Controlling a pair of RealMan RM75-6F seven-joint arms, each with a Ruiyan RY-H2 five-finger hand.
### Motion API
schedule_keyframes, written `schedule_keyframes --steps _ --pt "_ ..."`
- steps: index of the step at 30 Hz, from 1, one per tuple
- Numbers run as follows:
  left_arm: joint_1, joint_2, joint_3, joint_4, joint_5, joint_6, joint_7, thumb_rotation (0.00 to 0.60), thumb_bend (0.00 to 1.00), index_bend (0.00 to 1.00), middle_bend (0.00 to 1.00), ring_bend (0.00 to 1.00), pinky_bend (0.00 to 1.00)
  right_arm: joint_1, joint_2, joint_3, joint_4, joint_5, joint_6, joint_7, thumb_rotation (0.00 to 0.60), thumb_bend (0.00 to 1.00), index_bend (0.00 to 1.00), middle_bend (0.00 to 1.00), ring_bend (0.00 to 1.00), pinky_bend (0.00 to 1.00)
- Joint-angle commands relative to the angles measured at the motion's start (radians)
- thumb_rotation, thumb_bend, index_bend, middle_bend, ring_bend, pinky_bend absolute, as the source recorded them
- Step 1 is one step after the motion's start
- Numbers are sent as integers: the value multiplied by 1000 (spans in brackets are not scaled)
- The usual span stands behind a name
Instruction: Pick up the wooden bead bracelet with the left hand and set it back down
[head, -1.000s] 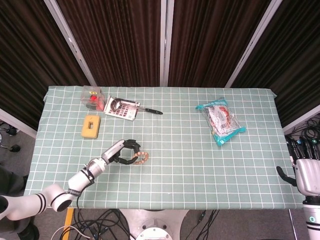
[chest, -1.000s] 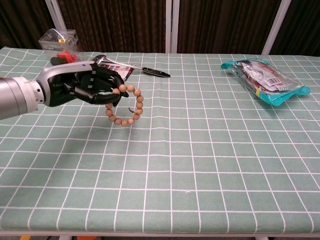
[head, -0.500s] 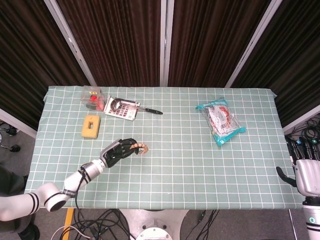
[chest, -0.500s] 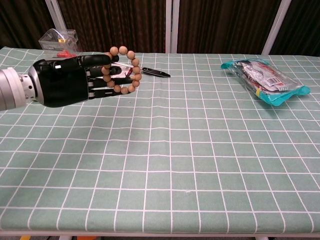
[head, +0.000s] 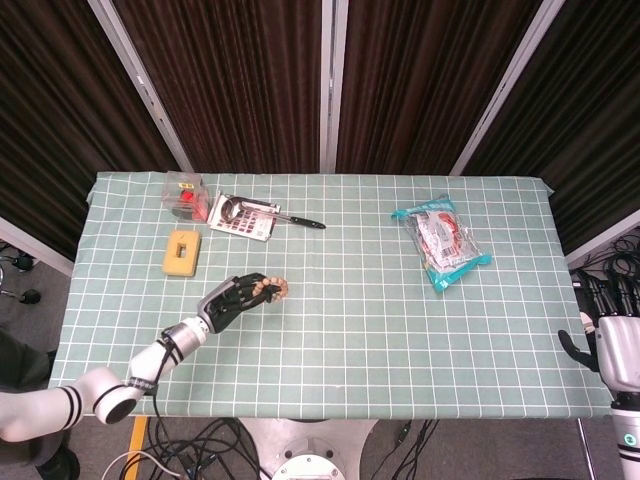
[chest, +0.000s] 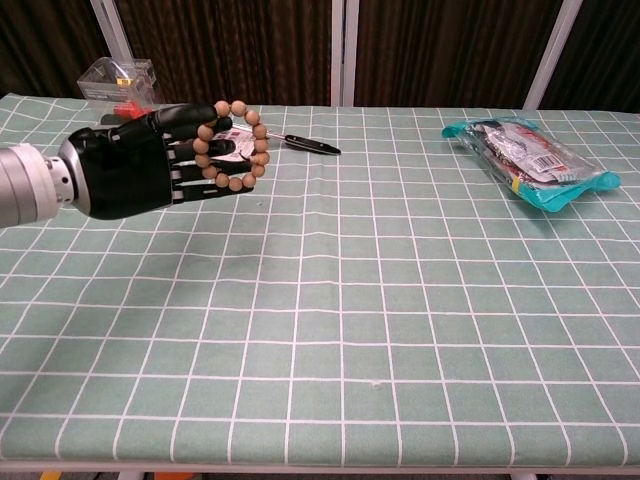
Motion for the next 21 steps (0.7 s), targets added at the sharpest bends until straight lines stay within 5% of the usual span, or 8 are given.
schedule_keyframes --steps 1,21 --pt "0 31 -41 -63 -123 -88 102 599 260 475 562 232 116 0 15 5 -9 -7 8 -7 600 152 74 157 0 0" --pt "75 7 -133 -103 -230 -115 390 593 380 560 645 272 118 5 25 6 -14 -18 11 -4 600 150 80 161 0 0"
